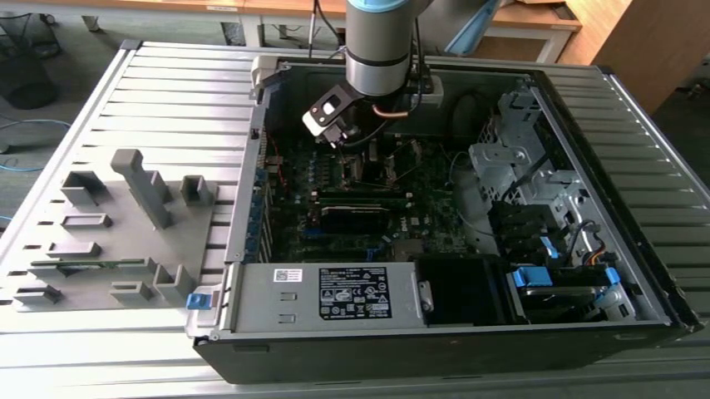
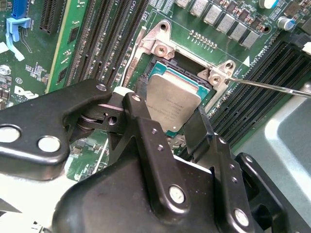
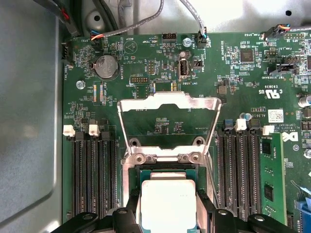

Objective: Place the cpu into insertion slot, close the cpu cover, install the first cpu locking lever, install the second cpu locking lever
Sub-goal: 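Place the cpu into insertion slot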

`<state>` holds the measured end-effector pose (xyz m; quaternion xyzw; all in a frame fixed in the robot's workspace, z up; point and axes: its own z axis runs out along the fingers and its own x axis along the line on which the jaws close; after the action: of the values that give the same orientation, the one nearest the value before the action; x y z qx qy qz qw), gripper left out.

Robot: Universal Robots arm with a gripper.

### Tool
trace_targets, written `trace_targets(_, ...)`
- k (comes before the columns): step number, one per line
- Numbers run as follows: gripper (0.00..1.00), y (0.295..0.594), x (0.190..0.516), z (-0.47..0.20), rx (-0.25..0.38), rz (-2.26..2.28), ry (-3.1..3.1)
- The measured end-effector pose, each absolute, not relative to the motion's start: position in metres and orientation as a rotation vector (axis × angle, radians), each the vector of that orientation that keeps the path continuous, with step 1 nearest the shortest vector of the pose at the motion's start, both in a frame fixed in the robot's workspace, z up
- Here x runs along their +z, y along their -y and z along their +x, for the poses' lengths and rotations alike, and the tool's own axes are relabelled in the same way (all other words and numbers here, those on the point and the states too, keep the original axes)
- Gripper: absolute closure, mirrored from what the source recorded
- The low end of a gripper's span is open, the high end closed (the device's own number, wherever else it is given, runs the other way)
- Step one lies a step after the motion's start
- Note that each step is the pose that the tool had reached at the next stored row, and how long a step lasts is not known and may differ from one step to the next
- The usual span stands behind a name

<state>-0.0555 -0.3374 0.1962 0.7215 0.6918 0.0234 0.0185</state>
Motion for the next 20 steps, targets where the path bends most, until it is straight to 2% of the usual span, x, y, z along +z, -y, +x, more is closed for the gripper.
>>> trace_targets(20, 0.46, 0.3374, 0.1958, -0.0554, 0.075, 2.231, -2.159)
